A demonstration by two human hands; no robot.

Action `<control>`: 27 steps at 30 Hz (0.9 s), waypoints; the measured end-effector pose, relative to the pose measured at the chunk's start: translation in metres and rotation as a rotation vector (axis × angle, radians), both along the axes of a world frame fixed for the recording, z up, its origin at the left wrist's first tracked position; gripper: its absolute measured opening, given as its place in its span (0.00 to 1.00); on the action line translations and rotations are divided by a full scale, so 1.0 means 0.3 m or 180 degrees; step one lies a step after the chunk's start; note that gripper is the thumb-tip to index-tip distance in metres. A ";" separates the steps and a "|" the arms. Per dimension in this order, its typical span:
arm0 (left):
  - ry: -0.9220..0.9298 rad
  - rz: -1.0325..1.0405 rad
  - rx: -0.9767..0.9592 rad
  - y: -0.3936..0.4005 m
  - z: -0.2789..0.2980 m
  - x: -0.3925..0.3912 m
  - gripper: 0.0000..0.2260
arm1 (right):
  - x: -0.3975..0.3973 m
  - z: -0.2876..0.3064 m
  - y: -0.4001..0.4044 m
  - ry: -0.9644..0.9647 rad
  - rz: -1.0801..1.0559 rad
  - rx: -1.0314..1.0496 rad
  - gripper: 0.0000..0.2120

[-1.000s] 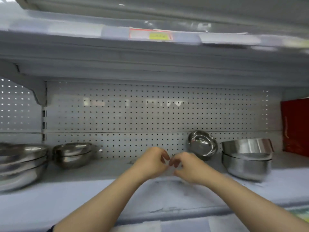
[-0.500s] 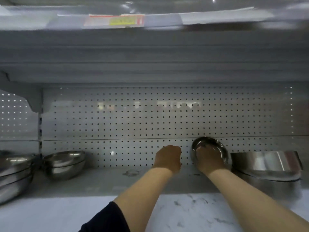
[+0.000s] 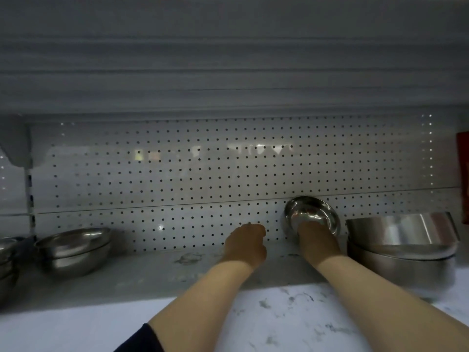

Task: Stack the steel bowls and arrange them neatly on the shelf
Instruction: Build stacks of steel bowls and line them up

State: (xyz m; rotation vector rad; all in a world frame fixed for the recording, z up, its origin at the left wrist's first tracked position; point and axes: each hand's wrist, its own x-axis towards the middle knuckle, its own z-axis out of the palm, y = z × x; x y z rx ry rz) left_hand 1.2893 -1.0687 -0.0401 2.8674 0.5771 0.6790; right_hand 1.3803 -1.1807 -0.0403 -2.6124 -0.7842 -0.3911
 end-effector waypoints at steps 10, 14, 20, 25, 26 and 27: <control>-0.0543 -0.0037 0.0200 0.016 0.045 -0.034 0.18 | -0.086 0.050 0.048 -0.0131 0.0554 0.0308 0.16; -0.0713 -0.0192 0.0538 0.040 0.095 -0.088 0.21 | -0.161 0.085 0.068 -0.0163 0.0953 0.0243 0.14; -0.0524 -0.0027 0.0900 0.178 0.141 -0.286 0.08 | -0.286 0.133 0.163 -0.0316 0.1141 -0.0353 0.16; -0.0229 0.0036 0.0415 0.279 0.160 -0.408 0.04 | -0.390 0.176 0.244 -0.0387 0.1488 -0.0241 0.14; -0.0213 0.0056 0.0306 0.305 0.159 -0.426 0.03 | -0.390 0.172 0.272 -0.0299 0.1560 -0.0266 0.15; -0.0209 0.0055 0.0241 0.330 0.155 -0.441 0.02 | -0.399 0.164 0.289 -0.0262 0.1627 -0.0266 0.16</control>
